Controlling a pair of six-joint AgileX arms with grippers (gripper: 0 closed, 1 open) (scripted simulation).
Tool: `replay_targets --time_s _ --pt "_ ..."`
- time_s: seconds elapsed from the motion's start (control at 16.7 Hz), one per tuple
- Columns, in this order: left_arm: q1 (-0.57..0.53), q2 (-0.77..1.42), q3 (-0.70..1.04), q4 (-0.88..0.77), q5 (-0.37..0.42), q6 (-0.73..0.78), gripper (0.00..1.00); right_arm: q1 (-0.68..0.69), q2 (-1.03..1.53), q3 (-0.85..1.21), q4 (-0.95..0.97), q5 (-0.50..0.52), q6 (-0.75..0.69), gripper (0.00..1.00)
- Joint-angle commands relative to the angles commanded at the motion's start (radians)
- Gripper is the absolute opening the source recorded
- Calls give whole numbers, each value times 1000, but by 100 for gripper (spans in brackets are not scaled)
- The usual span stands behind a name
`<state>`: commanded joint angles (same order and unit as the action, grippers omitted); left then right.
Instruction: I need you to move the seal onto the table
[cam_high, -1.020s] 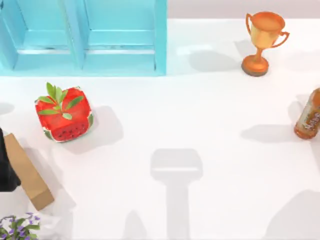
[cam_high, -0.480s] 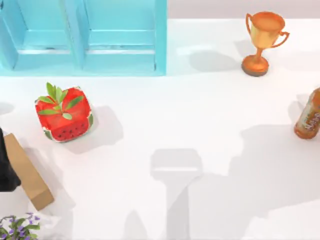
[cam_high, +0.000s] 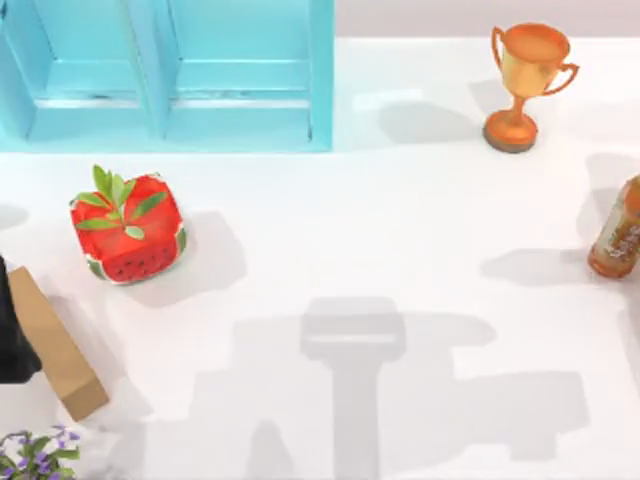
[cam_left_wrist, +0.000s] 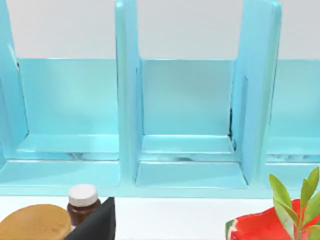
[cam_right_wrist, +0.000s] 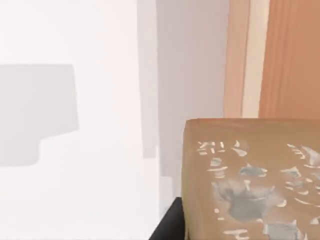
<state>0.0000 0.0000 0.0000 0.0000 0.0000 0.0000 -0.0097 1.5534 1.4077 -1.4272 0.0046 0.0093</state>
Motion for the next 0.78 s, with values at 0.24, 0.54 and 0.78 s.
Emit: replay_targets --time_s 0.24,0.54,0.78 --pt "0 0 0 0 0 0 100 12 -15 2 -12 -3 -1 0" --pt "0 0 0 0 0 0 100 40 40 40 -16 -5 35 0" --pt "0 0 0 0 0 0 100 126 139 112 3 -3 126 0"
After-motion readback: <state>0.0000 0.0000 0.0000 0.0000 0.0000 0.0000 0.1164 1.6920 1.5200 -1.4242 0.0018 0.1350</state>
